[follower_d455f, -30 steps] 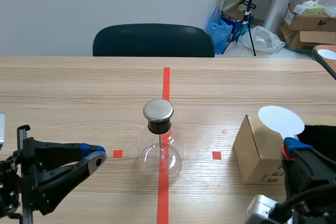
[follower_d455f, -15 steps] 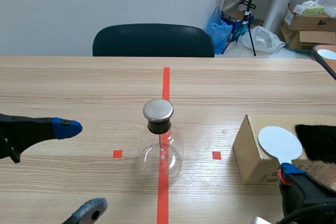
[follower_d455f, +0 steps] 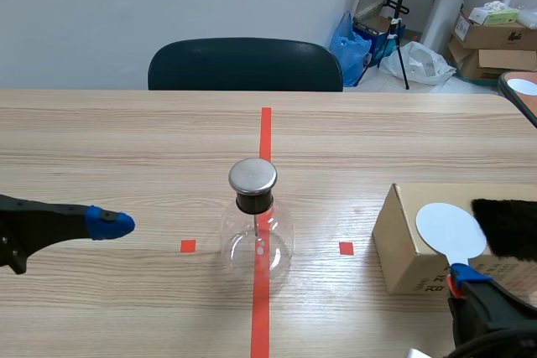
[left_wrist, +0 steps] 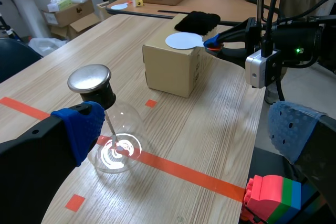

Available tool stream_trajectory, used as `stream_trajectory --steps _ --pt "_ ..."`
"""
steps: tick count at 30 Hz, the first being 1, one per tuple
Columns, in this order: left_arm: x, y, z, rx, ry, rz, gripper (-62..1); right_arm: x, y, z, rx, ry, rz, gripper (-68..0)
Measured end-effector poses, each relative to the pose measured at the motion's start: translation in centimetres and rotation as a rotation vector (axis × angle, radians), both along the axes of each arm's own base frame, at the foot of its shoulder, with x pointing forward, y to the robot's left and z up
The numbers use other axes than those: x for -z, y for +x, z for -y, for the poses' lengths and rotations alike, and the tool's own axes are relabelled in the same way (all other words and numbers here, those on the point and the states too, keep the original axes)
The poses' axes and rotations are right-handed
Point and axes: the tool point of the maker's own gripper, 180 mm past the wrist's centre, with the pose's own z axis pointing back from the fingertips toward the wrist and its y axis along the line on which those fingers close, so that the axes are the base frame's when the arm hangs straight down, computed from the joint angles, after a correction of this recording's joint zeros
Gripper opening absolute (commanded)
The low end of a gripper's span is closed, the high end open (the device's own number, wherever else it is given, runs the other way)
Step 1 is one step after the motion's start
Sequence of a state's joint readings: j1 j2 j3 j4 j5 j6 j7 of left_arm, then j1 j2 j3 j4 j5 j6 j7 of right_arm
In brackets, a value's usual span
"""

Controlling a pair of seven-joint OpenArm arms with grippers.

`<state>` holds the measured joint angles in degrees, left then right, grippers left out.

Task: Do the electroscope experiment

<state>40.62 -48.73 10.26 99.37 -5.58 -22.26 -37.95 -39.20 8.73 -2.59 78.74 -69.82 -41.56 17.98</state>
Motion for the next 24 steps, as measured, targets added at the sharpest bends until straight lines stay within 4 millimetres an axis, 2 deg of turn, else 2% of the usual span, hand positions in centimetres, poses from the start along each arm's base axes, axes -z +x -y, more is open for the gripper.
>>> stream_trajectory --steps 6,9,12,22,24 --pt "0.33 0.02 -0.04 -0.002 0.017 -0.008 1.4 0.04 -0.03 -0.12 -0.008 -0.007 -0.001 -65.3" --pt "0.33 0.02 -0.04 -0.002 0.017 -0.008 1.4 0.04 -0.03 -0.12 -0.008 -0.007 -0.001 -60.8" --pt "0.33 0.02 -0.04 -0.002 0.017 -0.008 1.4 0.04 -0.03 -0.12 -0.008 -0.007 -0.001 -49.1" --pt "0.33 0.03 -0.04 -0.002 0.017 -0.008 1.4 0.05 -0.03 -0.13 -0.008 -0.007 -0.001 0.4" --pt "0.33 0.02 -0.04 -0.002 0.017 -0.008 1.4 0.05 -0.03 -0.13 -0.008 -0.007 -0.001 0.4"
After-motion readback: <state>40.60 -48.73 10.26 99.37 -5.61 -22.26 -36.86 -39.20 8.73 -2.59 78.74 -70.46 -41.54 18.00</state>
